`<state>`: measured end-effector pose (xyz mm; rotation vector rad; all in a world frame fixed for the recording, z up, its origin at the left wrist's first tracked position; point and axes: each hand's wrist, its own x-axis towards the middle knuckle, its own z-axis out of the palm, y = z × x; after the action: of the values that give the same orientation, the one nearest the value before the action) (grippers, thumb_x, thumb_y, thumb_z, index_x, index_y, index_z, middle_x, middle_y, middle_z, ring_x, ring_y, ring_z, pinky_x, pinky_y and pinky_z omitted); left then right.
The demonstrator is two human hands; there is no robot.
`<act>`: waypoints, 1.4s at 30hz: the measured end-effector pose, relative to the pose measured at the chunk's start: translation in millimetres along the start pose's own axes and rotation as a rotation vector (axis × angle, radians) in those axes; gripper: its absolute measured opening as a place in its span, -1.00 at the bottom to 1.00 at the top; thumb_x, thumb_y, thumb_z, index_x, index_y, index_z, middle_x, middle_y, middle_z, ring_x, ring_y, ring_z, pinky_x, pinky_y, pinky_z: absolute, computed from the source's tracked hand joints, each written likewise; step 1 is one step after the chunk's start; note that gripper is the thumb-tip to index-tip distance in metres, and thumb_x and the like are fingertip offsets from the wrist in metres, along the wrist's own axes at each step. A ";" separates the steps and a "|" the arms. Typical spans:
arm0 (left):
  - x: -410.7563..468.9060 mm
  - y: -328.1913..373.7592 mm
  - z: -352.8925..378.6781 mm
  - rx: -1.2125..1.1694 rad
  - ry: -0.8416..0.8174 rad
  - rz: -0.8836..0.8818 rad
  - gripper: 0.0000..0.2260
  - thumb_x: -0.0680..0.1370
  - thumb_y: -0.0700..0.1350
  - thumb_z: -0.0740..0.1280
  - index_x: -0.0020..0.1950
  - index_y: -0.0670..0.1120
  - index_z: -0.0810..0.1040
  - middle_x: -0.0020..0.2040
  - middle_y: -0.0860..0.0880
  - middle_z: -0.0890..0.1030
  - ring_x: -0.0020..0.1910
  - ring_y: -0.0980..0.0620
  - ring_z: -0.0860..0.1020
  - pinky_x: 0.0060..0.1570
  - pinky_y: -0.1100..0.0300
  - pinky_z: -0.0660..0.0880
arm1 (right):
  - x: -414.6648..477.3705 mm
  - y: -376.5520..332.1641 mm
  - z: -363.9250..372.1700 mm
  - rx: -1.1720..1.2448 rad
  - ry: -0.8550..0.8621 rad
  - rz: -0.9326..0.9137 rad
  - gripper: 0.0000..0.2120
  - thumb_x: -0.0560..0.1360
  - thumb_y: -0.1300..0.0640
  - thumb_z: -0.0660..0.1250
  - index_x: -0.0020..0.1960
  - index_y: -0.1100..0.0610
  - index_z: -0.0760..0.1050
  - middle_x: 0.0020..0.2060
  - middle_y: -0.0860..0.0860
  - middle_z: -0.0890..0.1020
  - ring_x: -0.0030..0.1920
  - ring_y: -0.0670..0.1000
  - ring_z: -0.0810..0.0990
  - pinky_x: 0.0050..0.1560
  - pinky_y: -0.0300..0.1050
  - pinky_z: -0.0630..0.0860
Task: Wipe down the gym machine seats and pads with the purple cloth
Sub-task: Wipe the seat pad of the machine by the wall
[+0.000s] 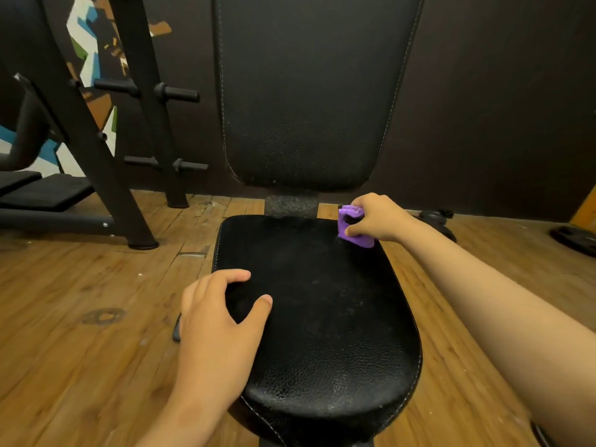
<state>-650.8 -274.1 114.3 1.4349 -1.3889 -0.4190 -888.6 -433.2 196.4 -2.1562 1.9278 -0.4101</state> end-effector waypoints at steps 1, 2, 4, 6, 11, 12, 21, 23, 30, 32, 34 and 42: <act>0.0 -0.1 0.1 -0.004 0.001 -0.001 -0.78 0.46 -0.02 0.42 0.06 0.14 0.49 0.02 0.33 0.43 0.13 0.30 0.22 0.16 0.22 0.19 | -4.9 0.7 0.0 -0.005 -0.031 -0.048 -0.74 0.44 0.14 0.45 0.11 0.10 0.52 -0.02 0.01 0.60 -0.01 -0.02 0.57 -0.16 -0.24 0.50; 0.1 0.0 0.3 -0.011 0.004 -0.003 -0.79 0.46 -0.02 0.42 0.05 0.14 0.49 0.01 0.33 0.43 0.12 0.31 0.22 0.16 0.22 0.19 | -10.5 3.1 -0.4 -0.006 -0.056 -0.085 -0.75 0.44 0.14 0.45 0.10 0.08 0.52 -0.04 -0.02 0.60 -0.02 -0.05 0.57 -0.13 -0.24 0.52; 0.2 0.7 0.3 -0.029 0.006 -0.016 -0.79 0.46 -0.03 0.42 0.04 0.15 0.49 0.00 0.32 0.43 0.13 0.30 0.23 0.14 0.23 0.19 | -15.4 12.3 -3.7 -0.004 -0.053 -0.096 -0.77 0.44 0.14 0.45 0.07 0.04 0.51 -0.06 -0.03 0.60 -0.05 -0.07 0.56 -0.13 -0.24 0.51; -0.9 2.2 -0.3 -0.043 0.000 -0.027 -0.81 0.47 -0.03 0.42 0.02 0.16 0.50 -0.01 0.32 0.43 0.13 0.29 0.25 0.14 0.23 0.20 | -9.3 21.7 -7.5 -0.011 0.026 -0.022 -0.77 0.44 0.15 0.46 0.06 0.06 0.51 -0.04 0.03 0.61 -0.09 -0.06 0.55 -0.21 -0.27 0.47; -2.0 2.1 -2.1 -0.074 -0.012 -0.005 -0.84 0.47 -0.07 0.41 -0.05 0.18 0.52 -0.01 0.28 0.49 0.16 0.23 0.29 0.12 0.21 0.21 | -3.8 11.3 -2.5 -0.114 0.080 -0.052 -0.73 0.42 0.14 0.47 0.08 0.07 0.52 -0.02 0.02 0.61 -0.02 -0.01 0.56 -0.17 -0.21 0.49; -1.8 1.9 -1.8 -0.074 -0.011 -0.002 -0.84 0.47 -0.08 0.41 -0.06 0.18 0.52 -0.01 0.28 0.49 0.16 0.23 0.29 0.12 0.20 0.21 | -10.8 6.2 -0.8 -0.107 0.060 -0.096 -0.73 0.42 0.12 0.48 0.08 0.06 0.52 -0.03 0.00 0.60 -0.02 -0.03 0.57 -0.13 -0.19 0.53; -2.9 1.9 -2.2 -0.075 -0.001 0.008 -0.85 0.49 -0.08 0.39 -0.08 0.19 0.52 -0.01 0.30 0.49 0.15 0.24 0.29 0.12 0.21 0.20 | -2.5 4.5 -3.6 -0.057 0.079 -0.050 -0.79 0.42 0.16 0.47 0.02 0.09 0.52 -0.08 0.02 0.59 -0.01 0.03 0.58 -0.17 -0.23 0.47; -2.6 1.8 -2.4 -0.090 -0.002 -0.007 -0.85 0.49 -0.08 0.39 -0.08 0.18 0.52 -0.01 0.29 0.50 0.15 0.23 0.30 0.13 0.22 0.19 | 3.0 -6.0 3.3 -0.060 0.108 -0.070 -0.79 0.41 0.14 0.47 0.01 0.08 0.52 -0.09 0.01 0.59 -0.02 0.03 0.58 -0.15 -0.19 0.46; -6.2 0.6 0.1 -0.182 0.073 -0.203 -0.72 0.49 -0.08 0.39 0.16 0.12 0.44 0.16 0.18 0.38 0.25 0.21 0.21 0.23 0.15 0.22 | -20.6 -37.0 22.7 -0.027 0.016 -0.333 -0.83 0.40 0.10 0.47 -0.05 0.11 0.56 -0.17 -0.01 0.63 -0.14 -0.01 0.58 -0.18 -0.12 0.48; -7.5 -1.0 1.0 -0.285 0.074 -0.314 -0.61 0.50 -0.11 0.39 0.28 0.10 0.37 0.24 0.15 0.36 0.35 0.14 0.26 0.27 0.11 0.27 | -7.5 -21.4 14.4 -0.038 0.053 -0.237 -0.82 0.41 0.12 0.46 -0.02 0.13 0.56 -0.14 0.02 0.62 -0.09 0.03 0.58 -0.16 -0.14 0.47; -9.4 0.2 1.8 -0.442 0.060 -0.393 -0.58 0.51 -0.16 0.38 0.30 0.11 0.33 0.17 0.19 0.42 0.23 0.21 0.40 0.12 0.22 0.37 | 7.4 -10.1 9.4 -0.068 0.119 -0.122 -0.80 0.42 0.14 0.45 0.01 0.14 0.55 -0.09 0.06 0.62 -0.05 0.06 0.58 -0.11 -0.12 0.49; -11.6 -0.8 4.9 -0.645 0.075 -0.431 -0.61 0.54 -0.23 0.35 0.27 0.10 0.36 0.00 0.32 0.39 -0.08 0.38 0.41 -0.25 0.38 0.34 | 0.3 -43.1 28.8 -0.040 0.154 -0.243 -0.83 0.40 0.12 0.47 -0.05 0.08 0.54 -0.16 -0.03 0.61 -0.10 -0.01 0.57 -0.13 -0.13 0.50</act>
<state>-657.4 -266.2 107.0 1.1740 -0.7631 -0.9792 -838.3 -429.1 184.3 -2.4613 1.7647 -0.6010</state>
